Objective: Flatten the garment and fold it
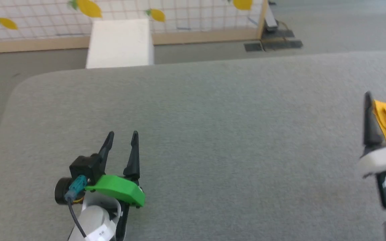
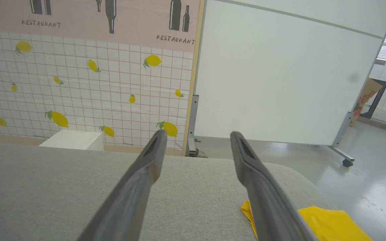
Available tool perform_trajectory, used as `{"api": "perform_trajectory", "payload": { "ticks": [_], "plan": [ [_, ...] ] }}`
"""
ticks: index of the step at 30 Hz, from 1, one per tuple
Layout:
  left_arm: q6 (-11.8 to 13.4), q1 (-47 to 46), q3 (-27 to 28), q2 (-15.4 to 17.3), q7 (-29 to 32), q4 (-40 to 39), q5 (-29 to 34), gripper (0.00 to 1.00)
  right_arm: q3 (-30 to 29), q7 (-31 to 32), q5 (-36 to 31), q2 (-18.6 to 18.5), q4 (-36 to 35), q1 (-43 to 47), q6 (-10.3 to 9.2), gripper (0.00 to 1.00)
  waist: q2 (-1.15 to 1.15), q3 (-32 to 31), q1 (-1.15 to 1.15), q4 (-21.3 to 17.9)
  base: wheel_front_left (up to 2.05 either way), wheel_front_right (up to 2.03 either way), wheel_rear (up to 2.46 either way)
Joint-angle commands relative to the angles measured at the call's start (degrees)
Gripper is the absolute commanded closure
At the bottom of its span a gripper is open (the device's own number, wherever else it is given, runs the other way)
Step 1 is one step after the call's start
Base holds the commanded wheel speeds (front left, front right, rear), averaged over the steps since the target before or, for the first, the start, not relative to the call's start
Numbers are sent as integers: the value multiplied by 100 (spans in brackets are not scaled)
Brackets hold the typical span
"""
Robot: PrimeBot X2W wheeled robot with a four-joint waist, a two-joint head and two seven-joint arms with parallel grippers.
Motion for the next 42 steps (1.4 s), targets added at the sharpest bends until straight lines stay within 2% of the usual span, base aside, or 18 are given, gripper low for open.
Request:
{"api": "perform_trajectory", "payload": {
  "ticks": [1, 6, 12, 24, 42],
  "plan": [
    [-22, 83, -9, -16, -27, 24, -69, 0, 59, 18, 59, 119, -196, 230, -10, 0, 0, -370, 1, 398, 0, 0, 0],
    [-46, 197, -62, -41, -27, 58, -118, 0, 82, 50, 130, 530, -743, 879, -10, 0, 0, -475, 1, 522, 0, 0, 0],
    [-46, 306, -114, -63, -28, 66, -136, 0, 85, -33, 168, 736, -839, 1350, -10, 0, 0, -566, 1, 593, 0, 0, 0],
    [16, 498, -196, -83, -28, 22, -117, 0, 182, -14, 363, 796, -1073, 1910, -10, 0, 0, -609, 1, 687, 0, 0, 0],
    [83, 494, -201, -89, -28, 55, -198, 0, 127, 17, 519, 798, -1120, 2044, -10, 0, 0, -617, 1, 751, 0, 0, 0]
  ]
}}
